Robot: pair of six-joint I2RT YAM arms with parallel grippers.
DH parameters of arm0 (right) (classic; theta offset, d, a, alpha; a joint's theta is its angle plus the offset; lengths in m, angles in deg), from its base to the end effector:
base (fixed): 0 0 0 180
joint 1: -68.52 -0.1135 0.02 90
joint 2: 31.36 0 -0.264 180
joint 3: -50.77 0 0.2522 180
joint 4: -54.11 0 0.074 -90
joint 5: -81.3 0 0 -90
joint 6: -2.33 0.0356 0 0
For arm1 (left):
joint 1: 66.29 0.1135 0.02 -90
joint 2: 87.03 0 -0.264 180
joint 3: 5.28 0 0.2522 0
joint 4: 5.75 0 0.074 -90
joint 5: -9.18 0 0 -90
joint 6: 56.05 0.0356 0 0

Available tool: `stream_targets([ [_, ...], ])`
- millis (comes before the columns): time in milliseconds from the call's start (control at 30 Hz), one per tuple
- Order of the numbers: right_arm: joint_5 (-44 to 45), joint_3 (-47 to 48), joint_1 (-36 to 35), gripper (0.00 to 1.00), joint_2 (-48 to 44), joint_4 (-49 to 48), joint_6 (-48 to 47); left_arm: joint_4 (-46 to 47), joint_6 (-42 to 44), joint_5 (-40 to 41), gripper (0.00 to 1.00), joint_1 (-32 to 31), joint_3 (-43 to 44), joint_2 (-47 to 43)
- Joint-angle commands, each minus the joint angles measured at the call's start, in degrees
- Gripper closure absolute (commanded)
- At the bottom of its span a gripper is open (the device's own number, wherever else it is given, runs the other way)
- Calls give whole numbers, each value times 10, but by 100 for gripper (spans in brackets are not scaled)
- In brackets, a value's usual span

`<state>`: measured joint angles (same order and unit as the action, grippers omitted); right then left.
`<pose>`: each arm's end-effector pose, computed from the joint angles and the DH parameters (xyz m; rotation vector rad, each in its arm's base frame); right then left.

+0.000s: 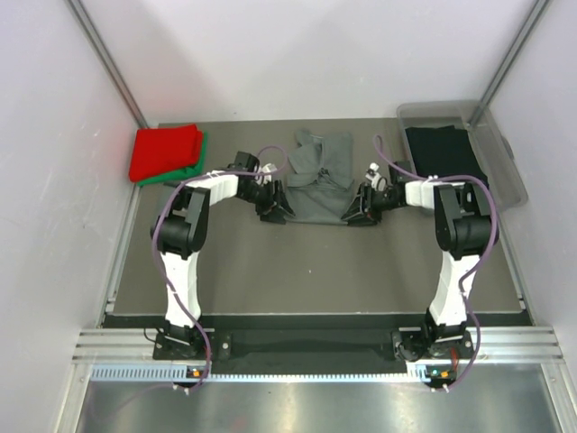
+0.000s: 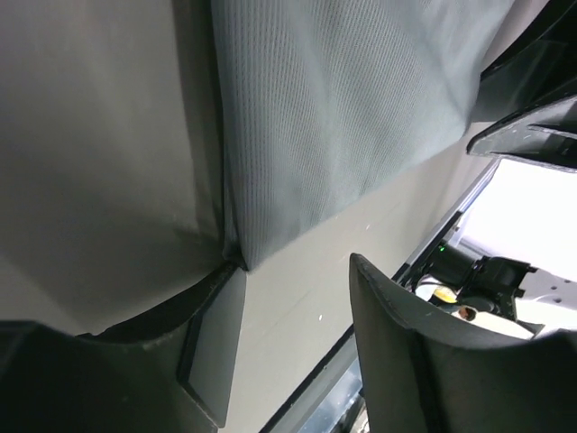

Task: Fold and stack the t-shirts
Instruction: Fold the tshirt

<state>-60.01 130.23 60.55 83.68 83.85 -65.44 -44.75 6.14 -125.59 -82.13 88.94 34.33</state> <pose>0.3695 0.0798 0.1185 0.0524 2.6544 1.3749 0.3991 -0.1393 0.1331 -0.0492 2.7838 -1.2784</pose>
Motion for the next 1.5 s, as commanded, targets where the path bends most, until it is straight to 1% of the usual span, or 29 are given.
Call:
stream_targets([
  [0, -9, 30, -12, 56, 18, -38, 12, 13, 3, 1, 47, 2, 29, 26],
  [100, -14, 33, -16, 58, 24, -46, 21, 12, 5, 0, 54, 2, 34, 32],
  [133, -16, 31, -19, 61, 26, -48, 25, 11, 5, 1, 60, 2, 34, 34],
  [200, -23, 29, -22, 68, 26, -62, 39, 17, 2, -2, 66, 2, 33, 34],
  [233, -24, 26, -24, 73, 26, -67, 41, 19, 0, -4, 82, 2, 33, 34],
  [267, -25, 24, -26, 82, 28, -77, 46, 21, 0, -5, 91, 1, 32, 33],
  [300, -29, 17, -25, 86, 26, -83, 54, 21, -1, -5, 100, 1, 32, 30],
  [367, -31, 10, -24, 95, 15, -91, 56, 26, -3, -2, 100, 1, 31, 19],
  [433, -33, -6, -25, 99, 0, -97, 57, 30, -4, 0, 100, 2, 26, 5],
  [467, -34, -13, -23, 100, -23, -104, 57, 37, -6, -1, 100, 1, 23, -5],
  [533, -33, -30, -19, 100, -48, -105, 59, 46, -13, -8, 100, 2, 15, -38],
  [633, -37, -43, -7, 100, -121, -104, 59, 55, -15, -8, 100, -1, 9, -95],
  [767, -41, -50, 14, 100, -189, -78, 57, 55, -12, -1, 100, -1, 4, -167],
  [867, -42, -61, 28, 100, -235, -67, 56, 56, -12, -1, 100, -1, -2, -200],
  [1033, -32, -107, 33, 100, -313, -72, 60, 71, -19, -3, 100, -8, -29, -239],
  [1200, -27, -121, 33, 100, -337, -83, 65, 78, -22, -2, 100, -8, -39, -247],
  [1367, -33, -114, 35, 100, -306, -92, 60, 87, -24, -8, 100, -8, -21, -205],
  [1467, -35, -88, 38, 100, -270, -89, 47, 87, -28, -8, 100, -9, 0, -178],
])
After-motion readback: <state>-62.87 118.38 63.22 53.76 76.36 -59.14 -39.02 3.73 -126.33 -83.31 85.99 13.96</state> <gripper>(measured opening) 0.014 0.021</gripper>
